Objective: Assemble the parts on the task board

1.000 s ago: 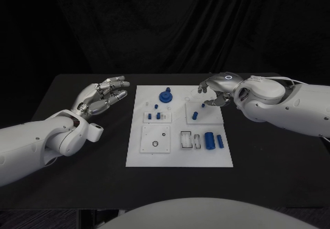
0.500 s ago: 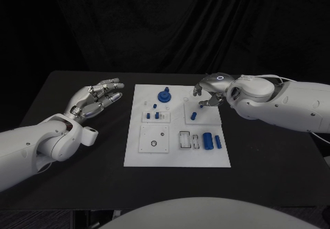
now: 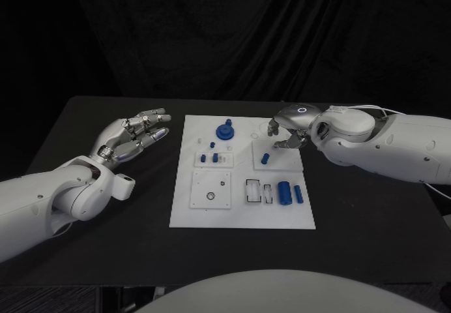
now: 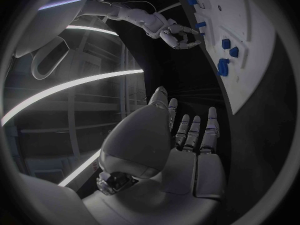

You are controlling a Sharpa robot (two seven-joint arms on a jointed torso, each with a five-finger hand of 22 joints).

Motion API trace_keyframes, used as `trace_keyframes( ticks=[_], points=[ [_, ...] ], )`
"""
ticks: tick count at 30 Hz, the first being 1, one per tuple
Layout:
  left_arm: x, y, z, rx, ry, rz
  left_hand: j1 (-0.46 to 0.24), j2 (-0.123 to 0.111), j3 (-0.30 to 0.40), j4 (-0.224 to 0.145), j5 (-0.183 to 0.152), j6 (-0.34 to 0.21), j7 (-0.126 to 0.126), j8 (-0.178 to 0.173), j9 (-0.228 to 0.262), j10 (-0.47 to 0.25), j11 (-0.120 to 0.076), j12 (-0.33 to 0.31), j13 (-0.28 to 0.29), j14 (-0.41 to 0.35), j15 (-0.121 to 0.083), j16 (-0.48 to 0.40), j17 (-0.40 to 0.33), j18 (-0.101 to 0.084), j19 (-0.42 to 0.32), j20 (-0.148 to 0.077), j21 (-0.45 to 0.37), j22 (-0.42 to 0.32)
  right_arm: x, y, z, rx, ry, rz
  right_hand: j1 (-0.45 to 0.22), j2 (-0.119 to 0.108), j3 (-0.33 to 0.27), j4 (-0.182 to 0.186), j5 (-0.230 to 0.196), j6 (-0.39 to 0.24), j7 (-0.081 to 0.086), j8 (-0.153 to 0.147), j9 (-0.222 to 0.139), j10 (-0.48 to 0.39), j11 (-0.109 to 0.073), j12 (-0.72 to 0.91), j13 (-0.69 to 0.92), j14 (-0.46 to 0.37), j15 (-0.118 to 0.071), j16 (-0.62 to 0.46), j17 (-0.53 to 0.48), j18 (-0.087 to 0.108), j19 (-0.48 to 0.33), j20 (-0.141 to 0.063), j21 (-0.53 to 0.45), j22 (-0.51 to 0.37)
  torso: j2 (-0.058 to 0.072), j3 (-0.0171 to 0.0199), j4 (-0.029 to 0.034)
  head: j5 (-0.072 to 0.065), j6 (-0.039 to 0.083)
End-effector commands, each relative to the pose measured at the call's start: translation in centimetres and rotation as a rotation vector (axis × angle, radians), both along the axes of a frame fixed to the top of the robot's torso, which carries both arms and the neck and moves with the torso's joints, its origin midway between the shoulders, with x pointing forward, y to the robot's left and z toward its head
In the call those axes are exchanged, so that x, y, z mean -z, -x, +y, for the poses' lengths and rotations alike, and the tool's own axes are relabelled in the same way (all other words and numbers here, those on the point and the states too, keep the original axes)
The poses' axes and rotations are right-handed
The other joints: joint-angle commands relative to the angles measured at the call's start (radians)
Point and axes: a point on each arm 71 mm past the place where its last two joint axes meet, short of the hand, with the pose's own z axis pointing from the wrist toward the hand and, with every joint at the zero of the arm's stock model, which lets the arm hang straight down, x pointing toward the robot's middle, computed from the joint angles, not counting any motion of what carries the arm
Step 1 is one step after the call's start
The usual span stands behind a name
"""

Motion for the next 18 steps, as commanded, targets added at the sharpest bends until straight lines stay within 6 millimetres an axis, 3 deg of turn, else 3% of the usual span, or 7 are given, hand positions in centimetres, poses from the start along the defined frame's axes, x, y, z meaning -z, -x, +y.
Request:
trace_keyframes(
  ticks=[1, 10, 18],
  points=[
    [-1.10, 0.46, -0.26, 0.055, 0.099, -0.137, 0.008, 0.000, 0.000, -0.005, 0.004, -0.009, -0.002, -0.005, -0.002, 0.001, 0.005, 0.006, -0.001, 0.004, 0.008, 0.005, 0.003, 0.007, 0.003, 0.008, 0.003, -0.001, 0.47, 0.04, -0.26, 0.011, 0.016, 0.009, -0.009, -0.007, 0.004, 0.003, 0.003, 0.004, 0.001, -0.009, 0.002, 0.007, 0.000, -0.006, -0.003, 0.000, 0.001, -0.006, -0.001, -0.010, 0.001, -0.001, -0.003, 0.141, 0.000, -0.0012, -0.0002, 0.003, 0.000],
    [-0.79, 0.46, -0.32, 0.060, 0.099, -0.126, 0.013, 0.003, -0.001, -0.012, 0.004, -0.013, 0.000, -0.005, -0.004, 0.002, 0.009, 0.009, 0.000, 0.013, 0.015, 0.013, 0.007, 0.007, 0.006, 0.011, 0.004, -0.003, 1.05, 0.11, -0.49, 0.014, 0.012, 0.012, -0.011, -0.004, 0.008, 0.003, 0.003, 0.003, 0.009, -0.023, 0.002, 0.018, -0.002, -0.011, -0.010, -0.007, 0.000, -0.020, -0.016, -0.007, -0.005, -0.001, -0.019, 0.137, 0.000, -0.0034, 0.0023, 0.000, 0.000],
    [-0.46, 0.49, -0.53, 0.068, 0.102, -0.116, 0.020, 0.008, 0.000, -0.023, 0.004, -0.007, 0.005, -0.003, -0.004, 0.004, 0.016, 0.014, 0.000, 0.019, 0.022, 0.019, 0.009, 0.007, 0.010, 0.015, 0.005, -0.005, 1.41, -0.06, -0.79, 0.020, -0.003, 0.013, -0.003, -0.001, 0.023, -0.004, 0.004, 0.021, 0.007, -0.031, 0.006, 0.032, -0.011, -0.022, -0.023, -0.011, -0.013, -0.030, -0.027, -0.005, -0.008, -0.011, -0.030, 0.135, 0.000, -0.0045, 0.0016, 0.000, 0.000]
  ],
)
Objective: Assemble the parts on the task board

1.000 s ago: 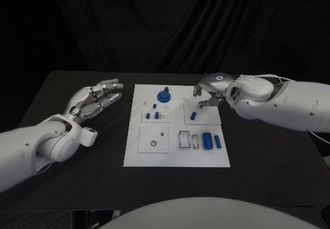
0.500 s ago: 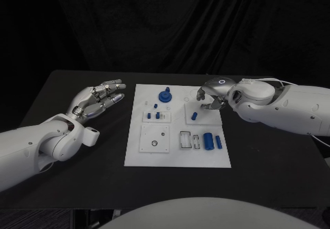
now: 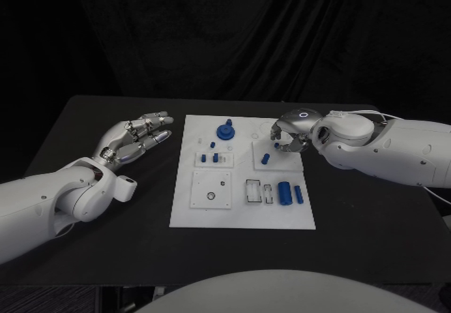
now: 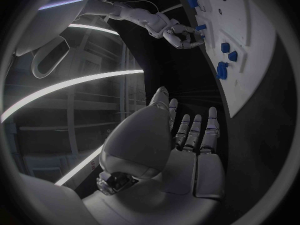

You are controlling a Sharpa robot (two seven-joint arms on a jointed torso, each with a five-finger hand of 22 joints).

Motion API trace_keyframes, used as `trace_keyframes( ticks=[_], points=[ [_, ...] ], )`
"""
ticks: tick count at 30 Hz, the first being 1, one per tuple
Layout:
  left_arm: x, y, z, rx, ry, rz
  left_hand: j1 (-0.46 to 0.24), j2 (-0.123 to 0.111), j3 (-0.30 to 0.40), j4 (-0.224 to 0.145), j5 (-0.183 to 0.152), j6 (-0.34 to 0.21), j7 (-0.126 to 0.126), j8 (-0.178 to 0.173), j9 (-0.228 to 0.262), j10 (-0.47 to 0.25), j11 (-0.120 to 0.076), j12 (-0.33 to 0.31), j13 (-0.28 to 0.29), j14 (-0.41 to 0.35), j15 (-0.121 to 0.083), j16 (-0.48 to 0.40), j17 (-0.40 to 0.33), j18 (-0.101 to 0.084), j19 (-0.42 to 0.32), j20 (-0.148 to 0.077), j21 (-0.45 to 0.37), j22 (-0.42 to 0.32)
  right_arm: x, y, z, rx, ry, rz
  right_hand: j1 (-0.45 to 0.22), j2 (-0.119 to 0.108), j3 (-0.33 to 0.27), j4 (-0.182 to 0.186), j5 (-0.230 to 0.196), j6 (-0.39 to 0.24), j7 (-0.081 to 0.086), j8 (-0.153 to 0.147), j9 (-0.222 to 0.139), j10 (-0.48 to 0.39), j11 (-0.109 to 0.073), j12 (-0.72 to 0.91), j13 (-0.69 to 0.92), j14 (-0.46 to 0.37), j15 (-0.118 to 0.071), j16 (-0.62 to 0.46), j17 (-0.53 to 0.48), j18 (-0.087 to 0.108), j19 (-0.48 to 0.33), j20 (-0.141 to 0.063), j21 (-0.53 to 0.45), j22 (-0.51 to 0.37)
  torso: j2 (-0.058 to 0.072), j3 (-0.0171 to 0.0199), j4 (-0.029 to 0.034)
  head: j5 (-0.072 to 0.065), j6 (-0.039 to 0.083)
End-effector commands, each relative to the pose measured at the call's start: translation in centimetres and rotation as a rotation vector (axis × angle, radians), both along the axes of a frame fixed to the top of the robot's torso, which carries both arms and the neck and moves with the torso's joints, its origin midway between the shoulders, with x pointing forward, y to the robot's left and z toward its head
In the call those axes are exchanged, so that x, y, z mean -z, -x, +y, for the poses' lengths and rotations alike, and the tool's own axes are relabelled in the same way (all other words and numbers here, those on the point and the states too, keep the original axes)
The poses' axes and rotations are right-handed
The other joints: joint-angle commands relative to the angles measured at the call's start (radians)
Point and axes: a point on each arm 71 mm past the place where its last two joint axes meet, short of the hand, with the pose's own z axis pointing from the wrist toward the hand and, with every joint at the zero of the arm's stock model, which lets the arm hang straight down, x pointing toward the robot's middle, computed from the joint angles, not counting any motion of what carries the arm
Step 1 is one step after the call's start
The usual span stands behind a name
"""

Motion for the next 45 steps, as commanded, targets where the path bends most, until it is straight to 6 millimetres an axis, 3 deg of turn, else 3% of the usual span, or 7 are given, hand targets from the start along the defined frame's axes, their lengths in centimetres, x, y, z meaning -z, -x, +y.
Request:
trace_keyframes(
  ticks=[1, 5, 19, 32, 38, 45],
  points=[
    [-1.0, 0.5, -0.3, 0.053, 0.099, -0.130, 0.013, 0.001, 0.002, -0.008, 0.004, 0.000, 0.005, -0.003, -0.001, 0.001, 0.009, 0.005, 0.000, 0.004, 0.007, 0.007, 0.002, 0.007, 0.003, 0.008, 0.005, -0.001, 0.2, -0.1, -0.1, 0.001, -0.013, -0.008, 0.003, 0.005, 0.008, 0.001, 0.004, 0.010, 0.001, -0.005, 0.002, 0.008, 0.001, -0.003, -0.003, -0.005, -0.006, -0.008, -0.004, -0.004, -0.003, -0.005, -0.009, 0.133, 0.000, -0.0008, -0.0005, 0.000, 0.000],
    [-0.8, 0.5, -0.3, 0.055, 0.099, -0.126, 0.019, 0.004, 0.003, -0.019, 0.004, 0.010, 0.010, -0.001, 0.000, 0.006, 0.015, 0.014, 0.001, 0.011, 0.012, 0.015, 0.004, 0.006, 0.008, 0.011, 0.006, -0.003, 0.5, -0.1, -0.2, 0.000, -0.021, -0.006, 0.003, 0.009, 0.019, -0.002, 0.003, 0.026, -0.003, -0.008, 0.006, 0.022, -0.002, -0.010, -0.012, -0.025, -0.009, -0.048, -0.042, 0.004, -0.022, -0.008, -0.059, 0.121, 0.000, -0.0011, -0.0010, 0.003, 0.000],
    [-0.4, 0.5, -0.3, 0.051, 0.095, -0.115, 0.031, 0.011, 0.008, -0.039, 0.005, 0.015, 0.017, 0.000, -0.001, 0.013, 0.025, 0.027, 0.002, 0.020, 0.022, 0.027, 0.005, 0.003, 0.014, 0.013, 0.008, -0.006, 1.1, 0.0, 0.0, -0.005, -0.052, -0.002, 0.014, 0.029, 0.046, -0.013, 0.003, 0.066, -0.002, -0.010, 0.019, 0.064, -0.003, -0.022, -0.031, -0.013, -0.009, -0.039, -0.036, 0.000, -0.011, -0.011, -0.046, 0.125, 0.000, -0.0016, -0.0003, 0.008, 0.000],
    [-0.1, 0.6, -0.4, 0.052, 0.093, -0.107, 0.033, 0.018, 0.011, -0.048, 0.005, 0.017, 0.021, 0.000, -0.003, 0.019, 0.029, 0.037, 0.003, 0.028, 0.035, 0.039, 0.002, -0.001, 0.023, 0.015, 0.011, -0.007, 1.0, -0.1, 0.0, -0.019, -0.070, -0.024, 0.046, 0.054, 0.066, -0.058, 0.001, 0.168, -0.015, 0.011, 0.058, 0.183, -0.022, -0.042, -0.065, 0.010, -0.017, -0.018, -0.024, -0.008, 0.013, -0.018, -0.006, 0.138, 0.000, -0.0021, -0.0007, 0.011, 0.000],
    [0.0, 0.6, -0.4, 0.049, 0.090, -0.101, 0.032, 0.020, 0.011, -0.051, 0.005, 0.022, 0.026, 0.002, -0.003, 0.023, 0.033, 0.043, 0.004, 0.033, 0.040, 0.048, 0.001, -0.004, 0.028, 0.016, 0.013, -0.008, 0.9, -0.1, -0.1, -0.021, -0.078, -0.036, 0.068, 0.065, 0.072, -0.083, 0.001, 0.183, -0.015, 0.009, 0.069, 0.213, -0.026, -0.055, -0.076, 0.010, -0.017, -0.024, -0.031, -0.008, 0.015, -0.020, -0.004, 0.139, 0.000, -0.0025, -0.0006, 0.013, 0.000],
    [0.1, 0.6, -0.3, 0.047, 0.086, -0.094, 0.033, 0.022, 0.013, -0.056, 0.005, 0.022, 0.030, 0.001, -0.004, 0.026, 0.038, 0.044, 0.004, 0.040, 0.045, 0.056, 0.000, -0.009, 0.033, 0.017, 0.015, -0.008, 0.7, 0.2, -0.4, -0.015, -0.090, -0.050, 0.068, 0.063, 0.070, -0.086, 0.001, 0.183, -0.012, 0.005, 0.070, 0.218, -0.024, -0.061, -0.080, 0.008, -0.013, -0.031, -0.038, -0.008, 0.013, -0.018, -0.010, 0.138, 0.000, -0.0024, -0.0004, 0.020, 0.000]
  ],
)
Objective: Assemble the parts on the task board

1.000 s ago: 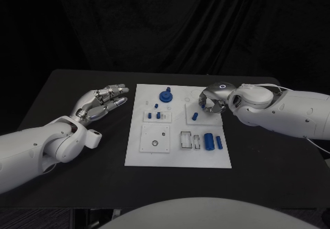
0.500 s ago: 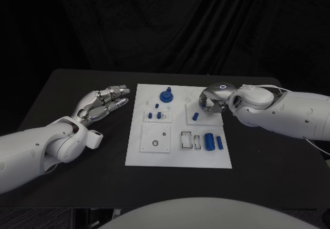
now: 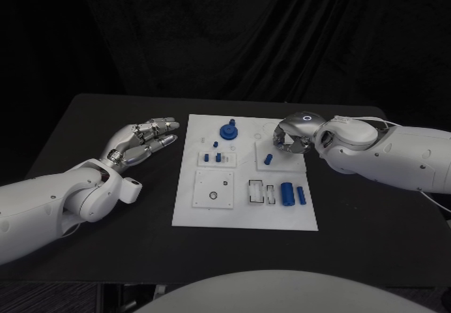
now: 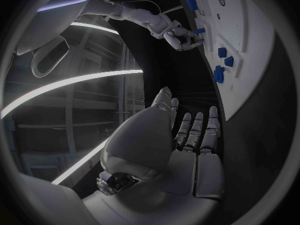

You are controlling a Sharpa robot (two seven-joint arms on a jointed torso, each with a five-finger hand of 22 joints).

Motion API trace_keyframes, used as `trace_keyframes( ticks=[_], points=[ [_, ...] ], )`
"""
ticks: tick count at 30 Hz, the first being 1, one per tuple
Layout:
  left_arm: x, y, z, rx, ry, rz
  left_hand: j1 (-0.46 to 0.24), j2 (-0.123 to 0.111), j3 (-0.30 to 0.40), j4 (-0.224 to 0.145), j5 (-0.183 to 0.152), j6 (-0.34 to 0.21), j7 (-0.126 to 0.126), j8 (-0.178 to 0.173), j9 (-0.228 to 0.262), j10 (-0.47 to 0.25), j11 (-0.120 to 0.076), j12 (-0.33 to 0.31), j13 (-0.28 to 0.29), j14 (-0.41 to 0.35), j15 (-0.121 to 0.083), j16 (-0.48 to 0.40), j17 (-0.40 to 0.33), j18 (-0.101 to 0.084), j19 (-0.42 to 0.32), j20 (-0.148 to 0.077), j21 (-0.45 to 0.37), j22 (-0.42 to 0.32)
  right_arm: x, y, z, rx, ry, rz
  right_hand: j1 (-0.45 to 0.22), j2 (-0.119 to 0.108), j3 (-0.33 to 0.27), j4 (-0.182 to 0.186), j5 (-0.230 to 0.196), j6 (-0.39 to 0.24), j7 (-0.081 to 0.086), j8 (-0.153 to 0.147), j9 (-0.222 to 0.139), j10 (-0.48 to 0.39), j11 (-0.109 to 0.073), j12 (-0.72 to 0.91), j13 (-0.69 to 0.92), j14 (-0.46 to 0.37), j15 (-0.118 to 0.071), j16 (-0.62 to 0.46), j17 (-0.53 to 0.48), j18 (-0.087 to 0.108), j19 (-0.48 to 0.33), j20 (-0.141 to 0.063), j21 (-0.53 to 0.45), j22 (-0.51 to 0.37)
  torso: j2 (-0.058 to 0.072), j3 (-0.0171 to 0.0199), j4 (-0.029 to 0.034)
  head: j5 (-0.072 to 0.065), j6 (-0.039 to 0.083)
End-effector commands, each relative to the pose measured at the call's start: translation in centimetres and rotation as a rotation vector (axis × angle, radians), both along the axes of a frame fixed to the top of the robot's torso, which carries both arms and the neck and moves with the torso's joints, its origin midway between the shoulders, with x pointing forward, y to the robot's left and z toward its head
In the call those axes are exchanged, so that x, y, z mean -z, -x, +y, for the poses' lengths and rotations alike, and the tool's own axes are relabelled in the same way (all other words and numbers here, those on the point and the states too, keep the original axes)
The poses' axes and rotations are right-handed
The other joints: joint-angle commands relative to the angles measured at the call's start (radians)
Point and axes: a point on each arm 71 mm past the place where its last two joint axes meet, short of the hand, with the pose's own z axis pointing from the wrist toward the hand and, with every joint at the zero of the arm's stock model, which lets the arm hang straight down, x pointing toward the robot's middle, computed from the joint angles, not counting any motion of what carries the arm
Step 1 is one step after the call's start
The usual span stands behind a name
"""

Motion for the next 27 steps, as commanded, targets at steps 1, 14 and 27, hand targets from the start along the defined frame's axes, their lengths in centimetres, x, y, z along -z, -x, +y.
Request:
trace_keyframes(
  ticks=[1, 14, 27],
  points=[
    [-1.0, 0.4, -0.1, 0.036, 0.084, -0.117, 0.006, 0.004, 0.000, -0.005, 0.005, 0.001, 0.008, 0.001, -0.001, -0.001, 0.008, 0.007, 0.001, 0.004, 0.010, 0.006, -0.001, -0.009, 0.010, 0.001, 0.007, -0.001, -0.3, 0.2, -0.2, 0.006, -0.024, -0.034, 0.006, -0.001, -0.001, -0.005, 0.005, 0.004, 0.002, -0.002, 0.002, 0.006, 0.001, -0.007, -0.003, 0.005, 0.005, -0.005, -0.003, -0.008, 0.005, 0.000, -0.004, 0.138, 0.000, -0.0001, 0.0001, 0.004, 0.000],
    [-0.9, 0.4, -0.1, 0.037, 0.081, -0.108, 0.006, 0.007, 0.002, -0.010, 0.005, 0.002, 0.011, 0.001, -0.002, 0.003, 0.012, 0.012, 0.002, 0.015, 0.018, 0.020, -0.002, -0.016, 0.020, 0.001, 0.011, -0.001, -4.7, 1.9, 1.1, -0.032, -0.077, -0.093, 0.002, -0.004, -0.005, -0.004, 0.005, 0.005, 0.008, -0.008, 0.003, 0.015, 0.005, -0.014, -0.008, 0.005, 0.011, -0.008, -0.006, -0.008, 0.004, 0.004, -0.006, 0.138, 0.000, -0.0008, -0.0019, 0.018, 0.000],
    [-0.6, 0.3, -0.5, 0.045, 0.081, -0.096, 0.006, 0.008, 0.003, -0.011, 0.005, 0.002, 0.012, 0.001, -0.003, 0.003, 0.012, 0.008, 0.001, 0.015, 0.019, 0.022, -0.003, -0.017, 0.022, 0.001, 0.012, -0.001, -5.5, 5.2, 6.7, -0.196, -0.108, -0.027, 0.004, -0.011, -0.005, -0.008, 0.006, -0.007, 0.017, -0.030, -0.001, 0.019, 0.012, -0.030, -0.017, 0.028, 0.017, 0.036, 0.033, -0.016, 0.022, 0.010, 0.043, 0.150, 0.000, -0.0017, -0.0005, 0.034, 0.000]
  ],
)
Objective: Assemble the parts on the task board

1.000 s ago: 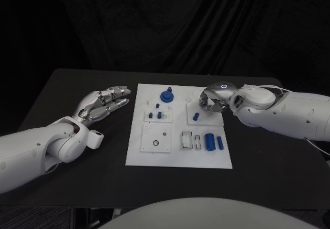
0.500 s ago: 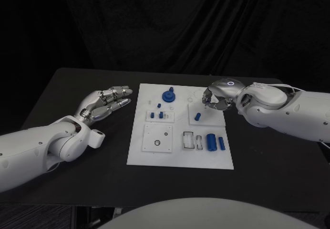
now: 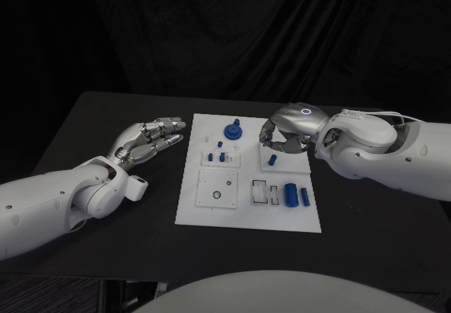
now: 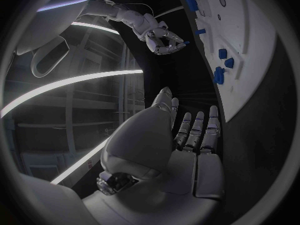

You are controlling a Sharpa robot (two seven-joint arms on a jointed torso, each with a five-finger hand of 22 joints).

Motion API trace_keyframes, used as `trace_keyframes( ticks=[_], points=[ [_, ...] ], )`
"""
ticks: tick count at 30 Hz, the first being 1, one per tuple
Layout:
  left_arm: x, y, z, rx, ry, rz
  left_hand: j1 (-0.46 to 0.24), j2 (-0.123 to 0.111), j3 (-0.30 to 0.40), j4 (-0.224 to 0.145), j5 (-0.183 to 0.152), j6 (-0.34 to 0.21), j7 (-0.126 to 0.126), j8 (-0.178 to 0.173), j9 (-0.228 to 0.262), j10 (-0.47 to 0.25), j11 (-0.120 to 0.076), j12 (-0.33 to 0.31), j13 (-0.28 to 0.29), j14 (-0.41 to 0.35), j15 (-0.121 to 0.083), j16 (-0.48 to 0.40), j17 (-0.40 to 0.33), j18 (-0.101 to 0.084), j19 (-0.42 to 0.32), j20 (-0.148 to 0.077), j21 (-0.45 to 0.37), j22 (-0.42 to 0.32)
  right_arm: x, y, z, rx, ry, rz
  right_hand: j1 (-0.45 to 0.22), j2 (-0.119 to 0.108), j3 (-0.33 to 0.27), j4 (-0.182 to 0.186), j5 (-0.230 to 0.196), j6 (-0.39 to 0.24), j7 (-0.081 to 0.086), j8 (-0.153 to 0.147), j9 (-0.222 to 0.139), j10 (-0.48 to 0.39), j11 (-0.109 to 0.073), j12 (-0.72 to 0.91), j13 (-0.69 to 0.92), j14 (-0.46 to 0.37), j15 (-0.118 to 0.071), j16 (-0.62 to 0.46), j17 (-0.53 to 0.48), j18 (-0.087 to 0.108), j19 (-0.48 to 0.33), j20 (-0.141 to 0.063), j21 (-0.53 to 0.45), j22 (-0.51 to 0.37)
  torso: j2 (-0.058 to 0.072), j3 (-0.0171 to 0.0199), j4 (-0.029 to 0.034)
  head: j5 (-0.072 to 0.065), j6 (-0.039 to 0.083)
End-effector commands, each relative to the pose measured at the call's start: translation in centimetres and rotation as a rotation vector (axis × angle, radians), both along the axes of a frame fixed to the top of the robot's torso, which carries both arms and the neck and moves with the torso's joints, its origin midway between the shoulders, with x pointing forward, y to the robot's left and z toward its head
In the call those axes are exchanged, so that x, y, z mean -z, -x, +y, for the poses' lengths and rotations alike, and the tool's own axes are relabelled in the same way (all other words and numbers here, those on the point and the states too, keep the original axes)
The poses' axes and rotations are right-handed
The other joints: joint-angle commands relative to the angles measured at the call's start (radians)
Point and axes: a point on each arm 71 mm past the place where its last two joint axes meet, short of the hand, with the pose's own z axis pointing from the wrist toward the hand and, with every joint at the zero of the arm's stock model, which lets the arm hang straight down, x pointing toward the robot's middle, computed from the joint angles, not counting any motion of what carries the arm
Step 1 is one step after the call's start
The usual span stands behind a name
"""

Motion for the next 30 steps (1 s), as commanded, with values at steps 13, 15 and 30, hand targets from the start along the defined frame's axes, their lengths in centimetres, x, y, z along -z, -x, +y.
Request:
trace_keyframes(
  ticks=[13, 15, 30],
  points=[
    [-0.4, 0.5, -0.5, 0.045, 0.082, -0.088, 0.005, 0.006, 0.002, -0.012, 0.005, -0.001, 0.010, 0.001, -0.001, -0.001, 0.009, -0.002, 0.001, 0.003, 0.008, 0.006, -0.003, -0.020, 0.011, 0.001, 0.006, -0.002, 3.4, 1.6, 5.5, -0.134, 0.048, 0.092, 0.007, -0.015, 0.000, -0.011, 0.006, -0.004, 0.009, -0.017, -0.006, 0.002, 0.010, -0.014, -0.008, 0.013, 0.003, 0.022, 0.017, -0.018, 0.010, 0.003, 0.022, 0.152, -0.004, -0.0006, 0.0009, 0.045, 0.000],
    [-0.4, 0.5, -0.5, 0.045, 0.082, -0.087, 0.005, 0.006, 0.002, -0.012, 0.005, -0.001, 0.010, 0.001, -0.001, -0.001, 0.009, -0.002, 0.001, 0.003, 0.008, 0.006, -0.003, -0.020, 0.011, 0.001, 0.006, -0.002, 3.8, 1.7, 6.0, -0.143, 0.050, 0.098, 0.008, -0.015, 0.000, -0.011, 0.006, -0.004, 0.009, -0.018, -0.006, 0.001, 0.010, -0.015, -0.008, 0.012, 0.004, 0.021, 0.017, -0.018, 0.010, 0.003, 0.022, 0.152, -0.004, -0.0007, 0.0009, 0.045, 0.000],
    [0.1, 0.6, -0.8, 0.054, 0.084, -0.073, 0.006, 0.009, 0.004, -0.016, 0.005, 0.001, 0.012, 0.002, -0.002, -0.002, 0.008, -0.004, 0.001, 0.003, 0.011, 0.010, -0.005, -0.024, 0.014, 0.002, 0.007, -0.002, 5.6, 1.8, 8.1, -0.184, 0.051, 0.122, 0.008, -0.017, 0.000, -0.013, 0.006, -0.006, 0.011, -0.025, -0.008, -0.001, 0.013, -0.021, -0.011, 0.010, 0.006, 0.019, 0.015, -0.017, 0.008, 0.005, 0.019, 0.151, 0.000, -0.0013, 0.0015, 0.050, 0.000]
  ],
)
